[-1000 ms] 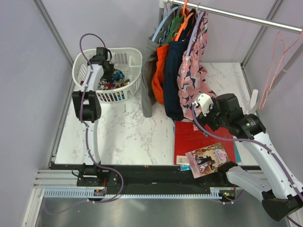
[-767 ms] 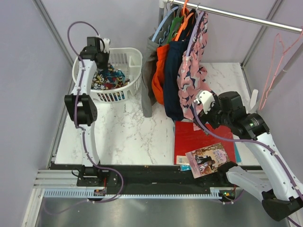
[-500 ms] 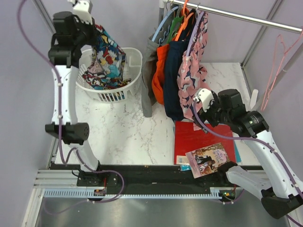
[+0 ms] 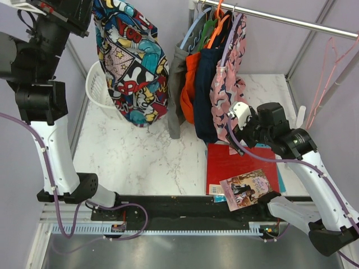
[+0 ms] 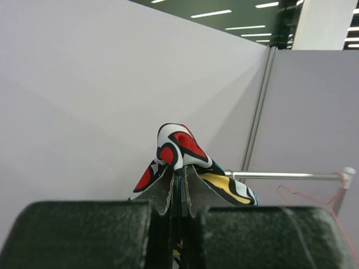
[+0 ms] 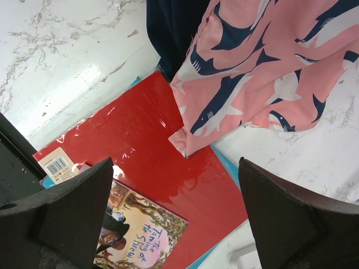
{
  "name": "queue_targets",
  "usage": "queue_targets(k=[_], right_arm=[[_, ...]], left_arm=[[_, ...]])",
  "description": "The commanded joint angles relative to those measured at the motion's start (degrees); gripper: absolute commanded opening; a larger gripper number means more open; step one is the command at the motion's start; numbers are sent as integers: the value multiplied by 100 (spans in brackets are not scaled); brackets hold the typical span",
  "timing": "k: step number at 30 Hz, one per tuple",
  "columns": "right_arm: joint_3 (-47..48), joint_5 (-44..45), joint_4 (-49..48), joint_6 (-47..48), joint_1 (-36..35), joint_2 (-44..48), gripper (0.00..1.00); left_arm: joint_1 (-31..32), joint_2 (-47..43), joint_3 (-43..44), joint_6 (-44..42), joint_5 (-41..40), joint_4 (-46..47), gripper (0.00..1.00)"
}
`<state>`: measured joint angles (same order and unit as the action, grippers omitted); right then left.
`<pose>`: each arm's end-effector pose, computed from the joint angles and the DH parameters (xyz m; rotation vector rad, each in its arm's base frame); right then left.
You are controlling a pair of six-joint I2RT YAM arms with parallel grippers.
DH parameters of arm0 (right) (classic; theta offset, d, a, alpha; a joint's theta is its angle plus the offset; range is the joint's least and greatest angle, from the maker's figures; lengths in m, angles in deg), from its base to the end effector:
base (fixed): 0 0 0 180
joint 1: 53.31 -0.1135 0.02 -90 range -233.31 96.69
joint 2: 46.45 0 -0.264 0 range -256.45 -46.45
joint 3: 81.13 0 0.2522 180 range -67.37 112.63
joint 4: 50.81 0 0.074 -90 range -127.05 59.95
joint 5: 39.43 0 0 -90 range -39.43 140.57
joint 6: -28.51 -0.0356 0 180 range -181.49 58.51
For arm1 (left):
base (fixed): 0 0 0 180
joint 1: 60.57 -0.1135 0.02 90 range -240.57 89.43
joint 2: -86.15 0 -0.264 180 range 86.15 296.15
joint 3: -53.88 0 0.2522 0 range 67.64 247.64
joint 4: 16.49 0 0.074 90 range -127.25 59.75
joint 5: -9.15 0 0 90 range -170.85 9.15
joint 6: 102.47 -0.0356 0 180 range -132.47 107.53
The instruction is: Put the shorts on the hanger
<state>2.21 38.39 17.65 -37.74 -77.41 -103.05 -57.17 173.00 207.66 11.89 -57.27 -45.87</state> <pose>0.1623 0.0808 0.3750 -1.0282 2.0477 0.2473 0.1877 -0.0254 0.6741 0.2154 0.9729 -0.6327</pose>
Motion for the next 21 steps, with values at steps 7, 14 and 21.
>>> queue_targets(k=[7,14,21], right_arm=[[187,-170,-126,-63,19,-44,98],[328,-65,-108,-151,19,-281,98],[732,314,15,-713,168,-510,98]], left_arm=[[-6,-1098,-2223,598,517,156,2],[835,-1284,-2901,-562,929,-380,2],[3631,-1355,-5281,-3085,-290,-1031,2]])
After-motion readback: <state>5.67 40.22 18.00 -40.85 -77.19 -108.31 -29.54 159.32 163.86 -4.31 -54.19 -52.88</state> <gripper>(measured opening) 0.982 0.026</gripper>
